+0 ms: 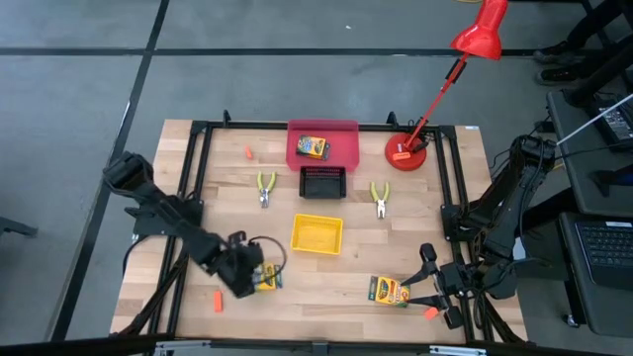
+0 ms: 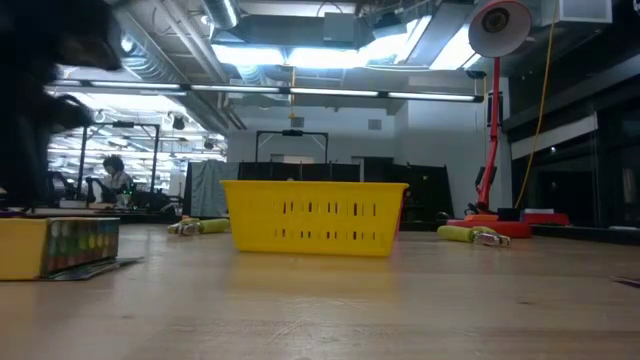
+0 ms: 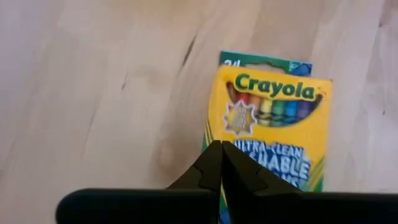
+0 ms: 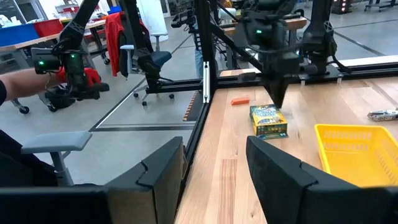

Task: Pick & Place School Supplies
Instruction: Put the yellow crayon box into the red bin

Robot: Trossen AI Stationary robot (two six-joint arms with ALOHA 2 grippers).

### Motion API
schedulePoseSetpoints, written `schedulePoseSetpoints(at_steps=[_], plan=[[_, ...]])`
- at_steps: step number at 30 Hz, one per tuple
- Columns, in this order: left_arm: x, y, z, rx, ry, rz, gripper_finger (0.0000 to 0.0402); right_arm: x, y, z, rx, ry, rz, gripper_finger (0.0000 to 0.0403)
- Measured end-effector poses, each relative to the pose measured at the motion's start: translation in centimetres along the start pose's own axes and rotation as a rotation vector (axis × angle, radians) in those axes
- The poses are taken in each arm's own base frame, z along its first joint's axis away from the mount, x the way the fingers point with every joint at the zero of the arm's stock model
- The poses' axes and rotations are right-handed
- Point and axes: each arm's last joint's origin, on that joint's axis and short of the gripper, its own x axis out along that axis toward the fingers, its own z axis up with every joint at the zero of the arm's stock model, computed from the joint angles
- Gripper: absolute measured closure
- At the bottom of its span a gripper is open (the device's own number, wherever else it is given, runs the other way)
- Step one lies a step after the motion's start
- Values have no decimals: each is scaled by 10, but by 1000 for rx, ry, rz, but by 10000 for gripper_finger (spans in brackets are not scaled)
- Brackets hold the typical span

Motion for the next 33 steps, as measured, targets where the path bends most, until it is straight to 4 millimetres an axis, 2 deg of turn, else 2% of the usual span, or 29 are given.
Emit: schedulePoseSetpoints(at_steps=[4,9,17,26,33], plan=[[-8,-5,-15,-100,-44,32,399,0,0,0,-2,-1,-3,222],[-5,-11,-24,-163,-31,28,399,0,0,0,-10,-4,-10,222],[2,-15,-33,-198,24,42,399,0,-1,0,-26,-12,-32,222],[-4,-14,-48,-219,57,78,399,5,-5,1,-13,-4,-39,222],[-11,-20,-57,-217,-20,78,399,12,-12,2,-15,13,-46,222]])
